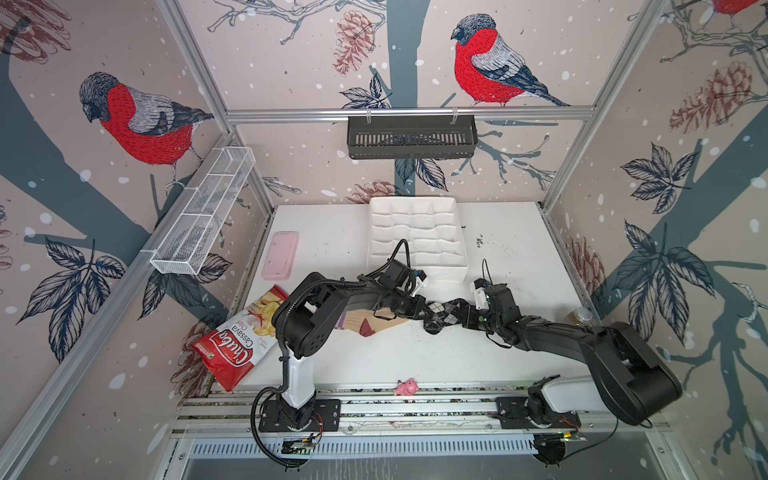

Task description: Roll the socks

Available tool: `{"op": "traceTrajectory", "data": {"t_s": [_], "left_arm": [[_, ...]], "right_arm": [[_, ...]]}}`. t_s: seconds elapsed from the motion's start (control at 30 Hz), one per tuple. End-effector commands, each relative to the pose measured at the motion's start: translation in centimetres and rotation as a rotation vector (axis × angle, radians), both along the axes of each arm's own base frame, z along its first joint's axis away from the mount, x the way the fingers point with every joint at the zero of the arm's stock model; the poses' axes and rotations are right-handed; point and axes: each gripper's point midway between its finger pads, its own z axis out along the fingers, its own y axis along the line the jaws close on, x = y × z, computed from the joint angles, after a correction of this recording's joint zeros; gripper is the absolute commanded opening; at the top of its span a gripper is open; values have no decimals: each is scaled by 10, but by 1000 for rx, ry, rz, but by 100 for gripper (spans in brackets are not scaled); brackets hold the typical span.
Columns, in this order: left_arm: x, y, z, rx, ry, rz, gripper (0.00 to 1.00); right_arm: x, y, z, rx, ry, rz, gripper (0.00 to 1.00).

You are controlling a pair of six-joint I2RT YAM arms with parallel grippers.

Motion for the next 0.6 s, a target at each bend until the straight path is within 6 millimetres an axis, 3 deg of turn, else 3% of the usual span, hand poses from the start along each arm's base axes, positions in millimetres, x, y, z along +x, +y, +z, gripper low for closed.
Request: {"op": "traceTrajectory", "data": {"t_s": [0.0, 0.3, 0.57], "left_arm": [[10, -3, 13, -44, -30, 24, 0], [18, 7, 7, 41, -46, 67, 0], [16, 12, -4, 288, -117, 32, 0]], "right_arm": [[-50, -25, -39, -119, 238, -29, 14], [-65, -23, -31, -97, 232, -39, 14], [-54, -18, -17, -72, 176, -59, 13]]}}
